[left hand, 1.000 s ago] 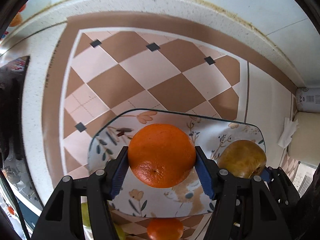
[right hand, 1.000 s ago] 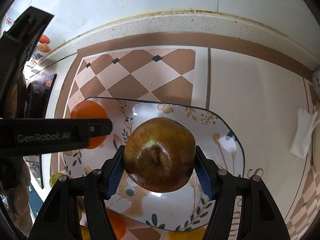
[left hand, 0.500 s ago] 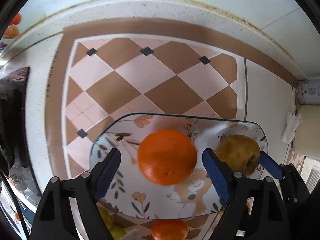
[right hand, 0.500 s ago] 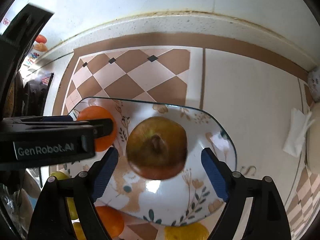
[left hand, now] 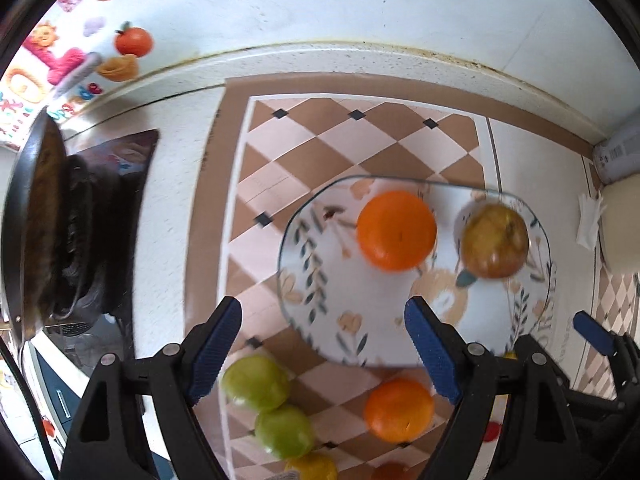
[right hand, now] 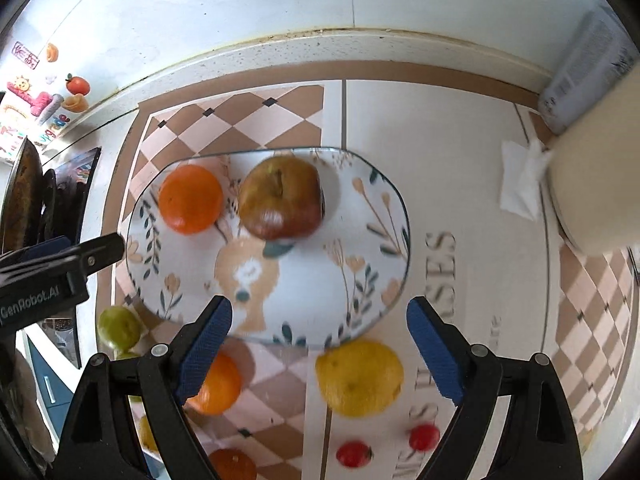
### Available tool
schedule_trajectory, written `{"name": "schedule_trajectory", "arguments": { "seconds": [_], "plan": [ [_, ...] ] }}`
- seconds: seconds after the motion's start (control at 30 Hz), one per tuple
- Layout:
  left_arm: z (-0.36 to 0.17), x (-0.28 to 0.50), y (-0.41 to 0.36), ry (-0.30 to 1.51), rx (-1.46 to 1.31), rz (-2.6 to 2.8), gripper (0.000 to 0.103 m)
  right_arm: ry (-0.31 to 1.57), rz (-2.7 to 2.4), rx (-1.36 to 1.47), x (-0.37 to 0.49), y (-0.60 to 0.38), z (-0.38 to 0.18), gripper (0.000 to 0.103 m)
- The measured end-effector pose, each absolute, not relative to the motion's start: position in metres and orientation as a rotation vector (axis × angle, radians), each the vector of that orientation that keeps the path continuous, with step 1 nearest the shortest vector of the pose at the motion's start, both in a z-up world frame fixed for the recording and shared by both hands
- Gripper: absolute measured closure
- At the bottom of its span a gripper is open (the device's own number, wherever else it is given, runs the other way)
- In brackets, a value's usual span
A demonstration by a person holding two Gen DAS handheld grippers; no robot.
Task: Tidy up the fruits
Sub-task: 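Lift both open grippers away from the plate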
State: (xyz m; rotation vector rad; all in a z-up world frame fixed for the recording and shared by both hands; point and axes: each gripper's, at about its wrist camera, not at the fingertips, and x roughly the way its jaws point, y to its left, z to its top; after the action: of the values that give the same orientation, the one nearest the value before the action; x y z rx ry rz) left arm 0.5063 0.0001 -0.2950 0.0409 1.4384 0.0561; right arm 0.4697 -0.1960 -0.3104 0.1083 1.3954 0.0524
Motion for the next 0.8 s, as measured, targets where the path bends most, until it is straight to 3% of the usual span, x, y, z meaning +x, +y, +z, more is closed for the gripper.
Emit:
{"name": "schedule_trajectory", "arguments": {
  "seconds": [0.8],
  "plan": [
    [-0.169, 0.337, 0.012, 1.161, 0.053, 0.005, 0.020, 1.191, 0.028, 0.120, 0.323, -0.183, -0.175, 0.012]
  ]
}}
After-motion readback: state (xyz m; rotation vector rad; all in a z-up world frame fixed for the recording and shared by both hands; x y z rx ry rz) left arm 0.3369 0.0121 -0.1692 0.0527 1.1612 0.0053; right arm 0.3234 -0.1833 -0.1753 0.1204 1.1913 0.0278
